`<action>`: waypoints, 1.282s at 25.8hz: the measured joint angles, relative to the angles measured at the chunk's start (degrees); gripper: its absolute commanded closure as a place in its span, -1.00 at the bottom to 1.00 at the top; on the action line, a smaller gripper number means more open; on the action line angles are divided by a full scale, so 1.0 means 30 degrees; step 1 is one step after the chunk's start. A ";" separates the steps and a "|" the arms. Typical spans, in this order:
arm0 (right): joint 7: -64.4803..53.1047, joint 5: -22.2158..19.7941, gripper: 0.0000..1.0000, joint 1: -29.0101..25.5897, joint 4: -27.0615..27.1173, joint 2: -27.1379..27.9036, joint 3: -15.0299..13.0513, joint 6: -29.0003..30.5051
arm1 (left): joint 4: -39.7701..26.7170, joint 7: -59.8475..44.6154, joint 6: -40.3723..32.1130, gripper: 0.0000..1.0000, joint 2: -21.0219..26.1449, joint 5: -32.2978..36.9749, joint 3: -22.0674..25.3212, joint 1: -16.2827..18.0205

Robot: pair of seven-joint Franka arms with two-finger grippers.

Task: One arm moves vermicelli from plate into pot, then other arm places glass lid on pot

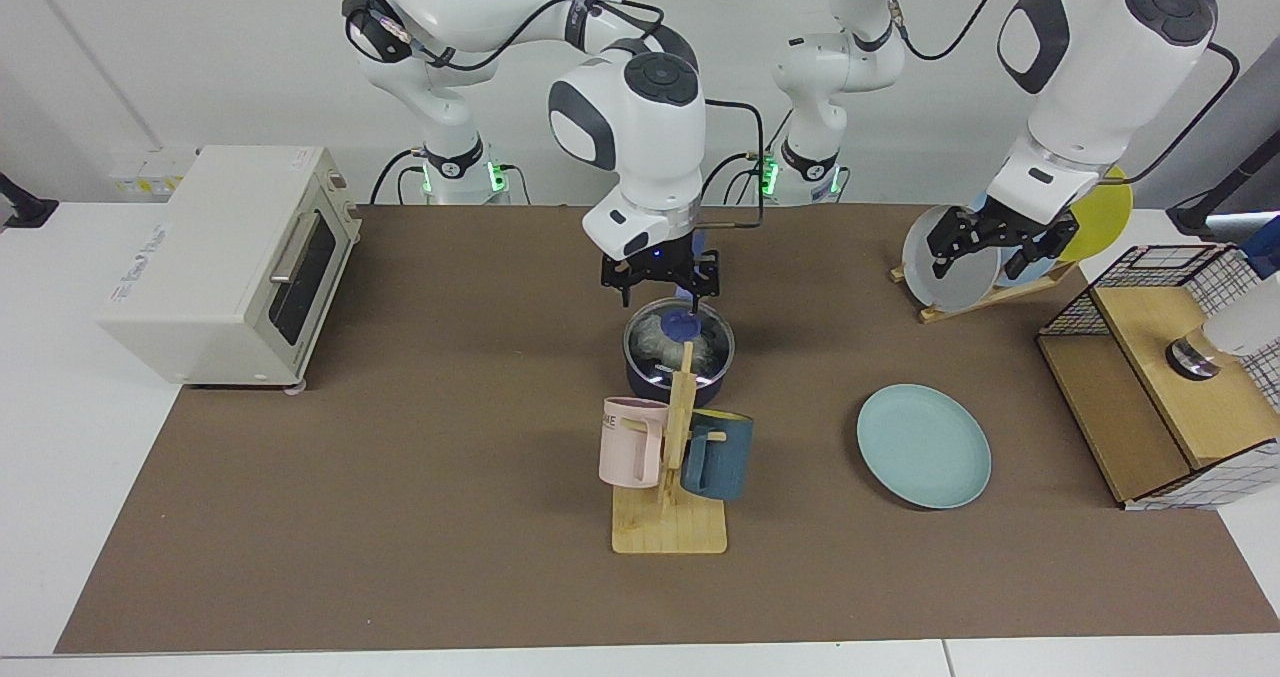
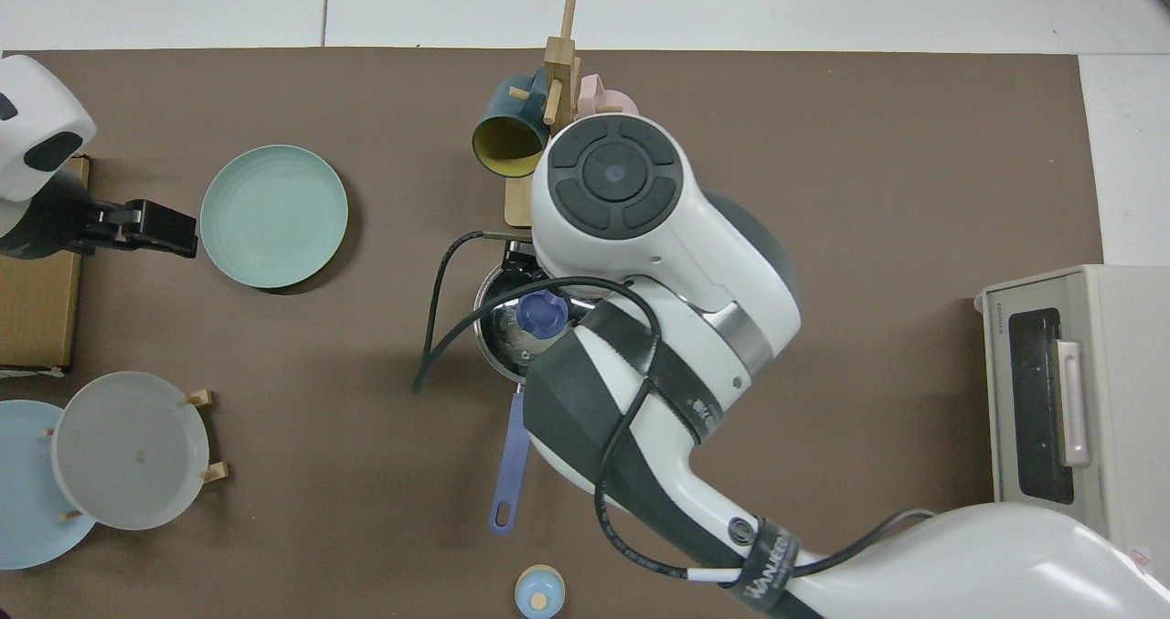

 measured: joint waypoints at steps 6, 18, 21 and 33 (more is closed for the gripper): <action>-0.5448 0.3449 -1.00 -0.0335 0.0081 -0.2118 -0.4213 -0.0621 | 0.0000 0.0000 0.0000 -1.00 0.0000 0.0000 0.0000 0.0000; -1.4278 0.5155 -1.00 -0.0339 -0.0403 -0.4139 -1.1600 -0.2008 | -0.0001 0.0000 0.0000 -1.00 -0.0001 0.0000 0.0000 0.0000; -1.4820 0.5160 -1.00 -0.0327 -0.0784 -0.4685 -1.2076 -0.2319 | -0.0001 0.0000 0.0000 -1.00 -0.0001 0.0000 0.0000 0.0000; -1.5420 0.5161 -1.00 0.0185 -0.2278 -0.7714 -1.4073 -0.3646 | -0.0001 0.0000 0.0000 -1.00 -0.0001 0.0000 0.0000 0.0000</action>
